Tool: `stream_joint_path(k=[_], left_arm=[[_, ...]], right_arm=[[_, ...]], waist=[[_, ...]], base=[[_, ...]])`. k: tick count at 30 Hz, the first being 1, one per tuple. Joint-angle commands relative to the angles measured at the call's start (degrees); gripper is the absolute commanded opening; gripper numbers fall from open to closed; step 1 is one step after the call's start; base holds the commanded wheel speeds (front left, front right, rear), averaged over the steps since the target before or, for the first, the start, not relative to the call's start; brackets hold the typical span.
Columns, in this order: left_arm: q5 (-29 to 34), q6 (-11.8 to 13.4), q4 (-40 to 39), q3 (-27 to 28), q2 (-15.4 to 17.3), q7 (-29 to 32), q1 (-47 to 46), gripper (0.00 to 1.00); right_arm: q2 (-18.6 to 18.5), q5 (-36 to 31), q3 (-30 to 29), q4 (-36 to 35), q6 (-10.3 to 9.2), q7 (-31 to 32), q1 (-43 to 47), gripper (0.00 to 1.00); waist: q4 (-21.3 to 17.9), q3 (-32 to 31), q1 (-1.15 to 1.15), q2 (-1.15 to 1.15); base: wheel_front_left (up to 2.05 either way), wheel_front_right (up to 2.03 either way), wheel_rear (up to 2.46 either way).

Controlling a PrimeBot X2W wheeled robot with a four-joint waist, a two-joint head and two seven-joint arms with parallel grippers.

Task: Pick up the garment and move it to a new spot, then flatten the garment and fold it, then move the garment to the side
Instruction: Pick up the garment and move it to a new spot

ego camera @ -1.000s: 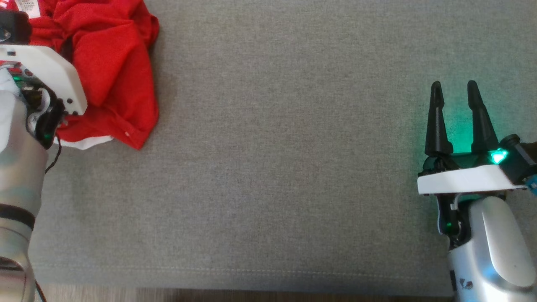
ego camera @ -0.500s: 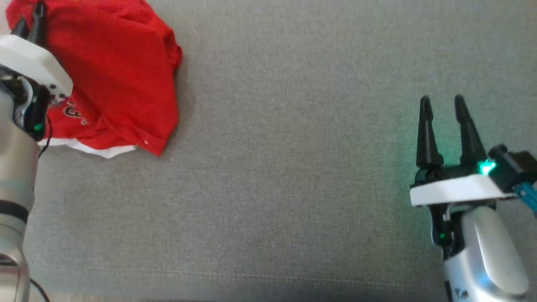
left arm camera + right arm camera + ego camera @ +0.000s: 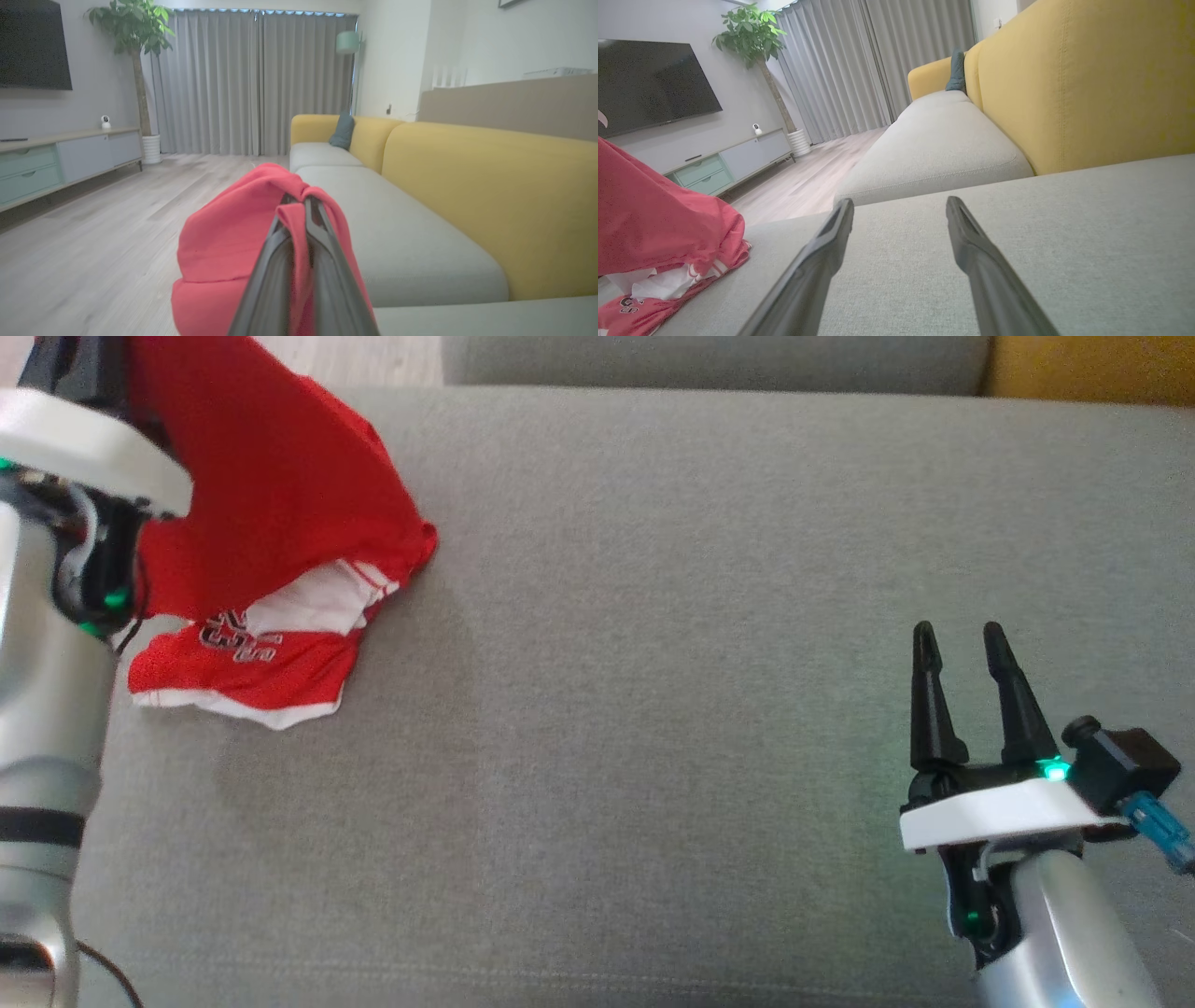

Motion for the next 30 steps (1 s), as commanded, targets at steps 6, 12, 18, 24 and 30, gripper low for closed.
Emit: stream_joint_path(k=[6,12,18,24,30], left_arm=[[0.7,5.7,-13.8,1.8,1.3,3.1,-1.5,0.00],[1.9,9.7,-20.7,0.9,1.3,6.8,-0.6,0.00],[3.6,11.1,-26.9,-3.8,-1.4,11.6,0.1,0.00],[4.0,11.5,-25.9,-7.8,-6.4,12.4,0.2,0.00],[4.0,11.9,-19.5,-10.2,-12.4,11.0,-2.0,0.00]], right_arm=[[-0.3,1.0,0.1,-2.1,-0.04,-0.6,-0.9,1.00],[-0.3,1.9,1.9,-3.1,-0.04,-0.6,-1.6,1.00],[-0.3,3.5,3.7,-5.7,-0.04,-0.6,-2.8,1.00],[-0.3,5.1,4.8,-8.1,-0.04,-0.6,-4.0,1.00],[-0.3,7.4,6.5,-9.1,-0.04,-0.6,-5.2,1.00]], waist=[[-4.4,-2.6,0.00,0.00],[-9.0,-2.0,0.00,0.00],[-16.0,0.1,0.00,0.00],[-23.2,2.6,0.00,0.00],[-30.4,4.7,0.00,0.00]], base=[[0.00,0.00,0.00],[0.00,0.00,0.00],[0.00,0.00,0.00],[0.00,0.00,0.00],[0.00,0.00,0.00]])
